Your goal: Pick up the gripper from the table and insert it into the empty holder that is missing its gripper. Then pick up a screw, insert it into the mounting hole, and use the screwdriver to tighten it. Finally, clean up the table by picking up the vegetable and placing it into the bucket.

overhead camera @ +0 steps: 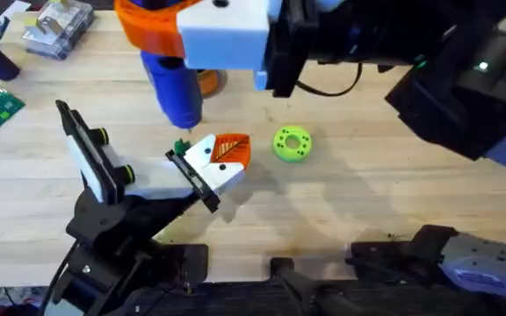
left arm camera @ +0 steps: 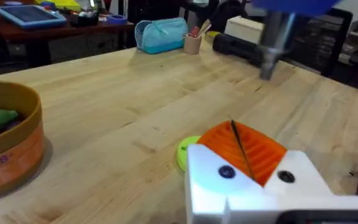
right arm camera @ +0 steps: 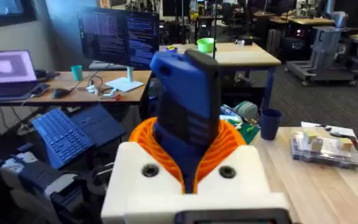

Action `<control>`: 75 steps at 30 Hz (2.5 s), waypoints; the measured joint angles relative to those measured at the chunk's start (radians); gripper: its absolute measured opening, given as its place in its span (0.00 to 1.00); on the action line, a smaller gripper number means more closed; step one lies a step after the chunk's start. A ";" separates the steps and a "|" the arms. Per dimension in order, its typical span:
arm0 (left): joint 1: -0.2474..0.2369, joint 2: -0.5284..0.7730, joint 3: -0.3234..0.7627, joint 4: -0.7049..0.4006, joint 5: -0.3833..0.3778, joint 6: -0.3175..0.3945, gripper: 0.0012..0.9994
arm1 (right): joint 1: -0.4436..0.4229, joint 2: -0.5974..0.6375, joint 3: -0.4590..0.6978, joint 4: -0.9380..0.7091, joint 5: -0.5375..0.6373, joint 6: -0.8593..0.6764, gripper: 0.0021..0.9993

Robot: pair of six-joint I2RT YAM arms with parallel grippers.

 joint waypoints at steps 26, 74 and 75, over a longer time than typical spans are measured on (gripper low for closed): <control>0.000 0.000 0.000 0.000 0.000 0.000 0.01 | -0.487 0.002 0.006 -0.924 0.241 -0.673 0.05; 0.000 0.000 0.000 0.000 0.000 0.000 0.01 | -0.450 0.181 0.023 -1.088 0.866 -0.858 1.00; 0.000 0.000 0.000 0.000 0.000 0.000 0.01 | -0.450 0.144 0.023 -1.096 0.863 -0.808 1.00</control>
